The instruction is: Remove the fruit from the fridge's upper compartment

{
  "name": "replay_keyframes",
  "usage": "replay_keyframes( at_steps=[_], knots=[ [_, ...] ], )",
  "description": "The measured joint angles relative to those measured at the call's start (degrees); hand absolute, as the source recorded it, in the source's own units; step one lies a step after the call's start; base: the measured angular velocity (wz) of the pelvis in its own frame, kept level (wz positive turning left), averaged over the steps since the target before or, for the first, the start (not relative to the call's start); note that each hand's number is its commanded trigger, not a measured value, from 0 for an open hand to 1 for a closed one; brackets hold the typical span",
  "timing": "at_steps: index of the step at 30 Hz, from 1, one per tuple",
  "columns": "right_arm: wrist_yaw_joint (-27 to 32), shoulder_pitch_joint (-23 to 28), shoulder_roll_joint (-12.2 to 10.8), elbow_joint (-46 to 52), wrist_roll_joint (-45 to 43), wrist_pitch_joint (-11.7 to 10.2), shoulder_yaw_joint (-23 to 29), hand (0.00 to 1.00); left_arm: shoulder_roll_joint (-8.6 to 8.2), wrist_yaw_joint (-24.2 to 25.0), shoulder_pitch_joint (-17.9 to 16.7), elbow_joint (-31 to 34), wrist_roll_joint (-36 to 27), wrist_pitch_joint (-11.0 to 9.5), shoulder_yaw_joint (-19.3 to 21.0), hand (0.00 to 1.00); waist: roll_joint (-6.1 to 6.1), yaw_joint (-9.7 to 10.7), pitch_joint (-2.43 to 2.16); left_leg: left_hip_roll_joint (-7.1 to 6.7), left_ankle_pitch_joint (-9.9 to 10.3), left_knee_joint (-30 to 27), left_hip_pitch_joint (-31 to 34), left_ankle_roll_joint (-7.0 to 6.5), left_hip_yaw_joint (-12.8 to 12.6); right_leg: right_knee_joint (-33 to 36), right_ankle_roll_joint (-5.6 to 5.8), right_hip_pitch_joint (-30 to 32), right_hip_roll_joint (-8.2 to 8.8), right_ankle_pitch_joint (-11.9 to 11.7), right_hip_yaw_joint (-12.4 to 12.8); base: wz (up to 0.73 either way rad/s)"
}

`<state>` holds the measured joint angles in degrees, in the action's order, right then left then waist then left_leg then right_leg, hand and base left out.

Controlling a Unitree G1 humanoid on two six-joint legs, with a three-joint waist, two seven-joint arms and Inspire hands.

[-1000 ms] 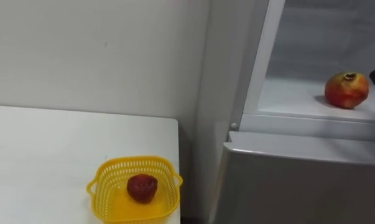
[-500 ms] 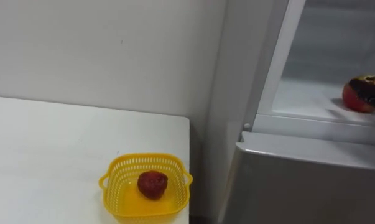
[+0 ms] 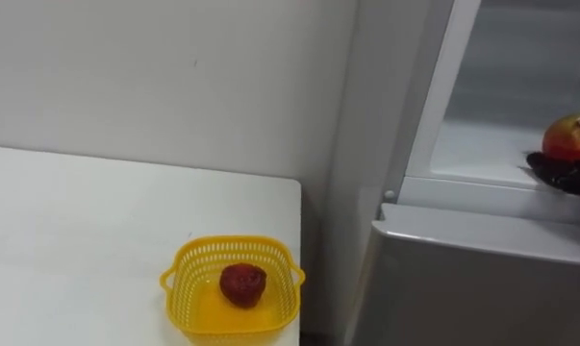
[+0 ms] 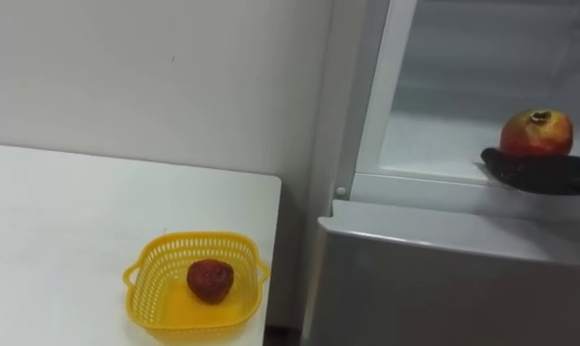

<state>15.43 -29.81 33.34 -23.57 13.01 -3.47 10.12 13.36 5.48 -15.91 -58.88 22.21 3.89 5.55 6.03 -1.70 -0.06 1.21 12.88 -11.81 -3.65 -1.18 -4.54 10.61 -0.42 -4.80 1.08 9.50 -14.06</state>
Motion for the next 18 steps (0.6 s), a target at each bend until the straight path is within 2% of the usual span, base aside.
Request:
replay_keyframes(
  at_steps=[5,13,18],
  knots=[
    [-0.4,-3.1,0.3,-5.5,0.2,0.5,0.0,0.0,-0.01,0.0,0.0,0.3,0.6,0.5,0.0,0.0,0.05,0.0,-0.01,0.02,0.0,-0.1,0.2,0.01,0.1,0.0,0.0,0.1,-0.01,0.0,0.0,0.0],
    [-0.7,-3.5,0.6,-7.1,0.8,0.3,-0.1,0.0,-0.01,-0.1,-0.1,0.5,0.6,0.8,0.0,0.0,0.02,0.0,-0.1,-0.01,0.0,0.0,0.3,0.01,0.2,-0.1,0.0,0.0,0.01,0.0,-0.3,0.0],
    [-1.9,-3.9,3.9,-9.7,2.5,0.2,-3.5,0.0,0.43,-0.1,0.2,0.5,0.6,0.8,-0.1,0.0,0.02,-0.2,-0.15,-0.1,0.0,0.0,0.2,0.0,0.7,-0.1,0.0,-0.3,0.07,0.0,-0.6,0.04]
  ],
)
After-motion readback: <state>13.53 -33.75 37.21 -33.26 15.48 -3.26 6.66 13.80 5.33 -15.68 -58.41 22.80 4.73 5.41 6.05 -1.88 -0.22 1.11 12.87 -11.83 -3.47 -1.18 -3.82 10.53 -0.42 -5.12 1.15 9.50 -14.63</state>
